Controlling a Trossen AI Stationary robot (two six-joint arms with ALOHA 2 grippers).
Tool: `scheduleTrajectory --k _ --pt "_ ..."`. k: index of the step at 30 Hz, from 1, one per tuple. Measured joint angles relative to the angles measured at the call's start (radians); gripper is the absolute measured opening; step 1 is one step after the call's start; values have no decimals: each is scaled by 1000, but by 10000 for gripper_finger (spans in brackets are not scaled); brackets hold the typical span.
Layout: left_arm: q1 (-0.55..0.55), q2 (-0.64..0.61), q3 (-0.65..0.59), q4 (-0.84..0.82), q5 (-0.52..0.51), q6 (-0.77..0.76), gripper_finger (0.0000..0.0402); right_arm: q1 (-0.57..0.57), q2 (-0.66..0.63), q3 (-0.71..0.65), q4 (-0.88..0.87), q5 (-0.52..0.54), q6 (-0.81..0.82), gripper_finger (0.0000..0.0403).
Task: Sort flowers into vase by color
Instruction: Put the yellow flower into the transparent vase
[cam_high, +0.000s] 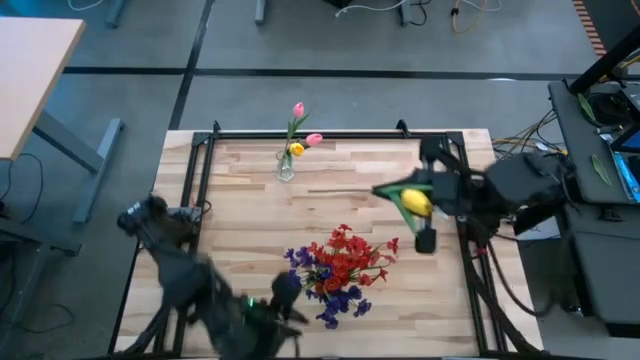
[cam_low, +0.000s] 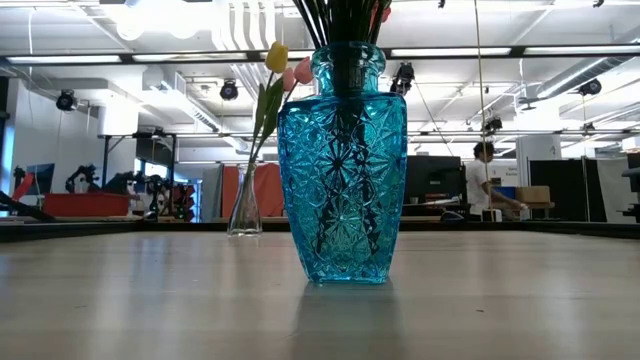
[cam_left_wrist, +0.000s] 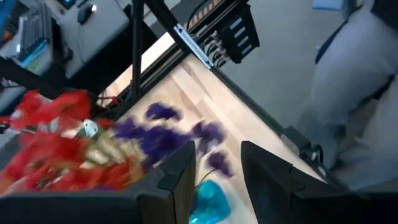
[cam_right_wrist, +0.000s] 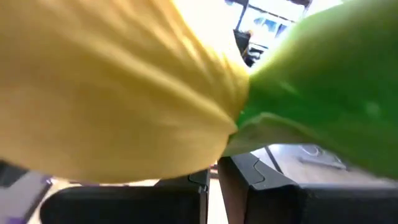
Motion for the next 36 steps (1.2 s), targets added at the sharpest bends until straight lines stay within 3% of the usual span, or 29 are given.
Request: scheduleTrajectory --k 6,13,21,28,36 --pt "150 -209 -193 50 211 65 114 -157 0 7 -44 -152 -8 13" --pt "300 -549 -560 275 215 174 114 -315 30 2 -56 -270 -78 13" --pt "595 -827 -883 570 232 230 114 -477 135 3 -55 -332 -170 13" --pt "804 -847 -942 662 456 208 138 -531 229 14 -54 -385 -181 13" --pt "849 -720 -821 625 478 235 201 -528 269 14 -53 -387 -128 13"
